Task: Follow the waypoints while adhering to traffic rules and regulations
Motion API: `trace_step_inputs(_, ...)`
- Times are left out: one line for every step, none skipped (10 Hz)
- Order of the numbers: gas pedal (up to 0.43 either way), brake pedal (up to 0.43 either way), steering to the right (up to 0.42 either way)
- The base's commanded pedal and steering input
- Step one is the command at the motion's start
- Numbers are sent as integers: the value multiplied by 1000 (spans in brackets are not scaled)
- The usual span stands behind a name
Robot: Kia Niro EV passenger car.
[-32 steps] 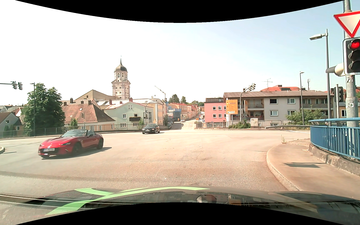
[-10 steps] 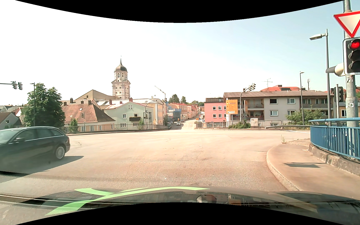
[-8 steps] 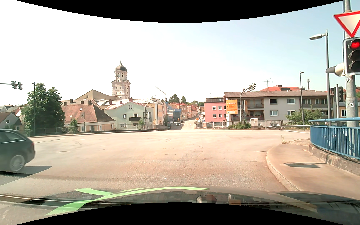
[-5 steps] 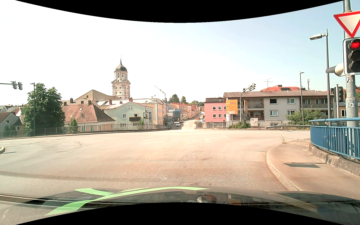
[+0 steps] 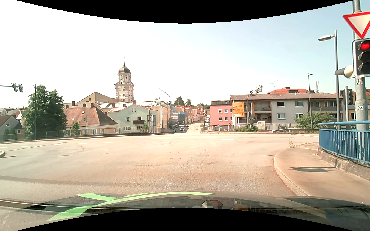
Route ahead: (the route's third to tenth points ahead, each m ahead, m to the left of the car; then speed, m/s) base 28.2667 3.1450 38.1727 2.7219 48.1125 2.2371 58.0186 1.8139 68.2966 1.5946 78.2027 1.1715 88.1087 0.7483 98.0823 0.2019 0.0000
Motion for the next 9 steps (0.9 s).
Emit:
trace_step_inputs(0,293,-8)
trace_step_inputs(0,293,-8)
trace_step_inputs(0,293,-8)
trace_step_inputs(0,293,-8)
trace_step_inputs(0,293,-8)
trace_step_inputs(0,293,-8)
trace_step_inputs(0,293,-8)
trace_step_inputs(0,299,-8)
trace_step_inputs(0,293,-8)
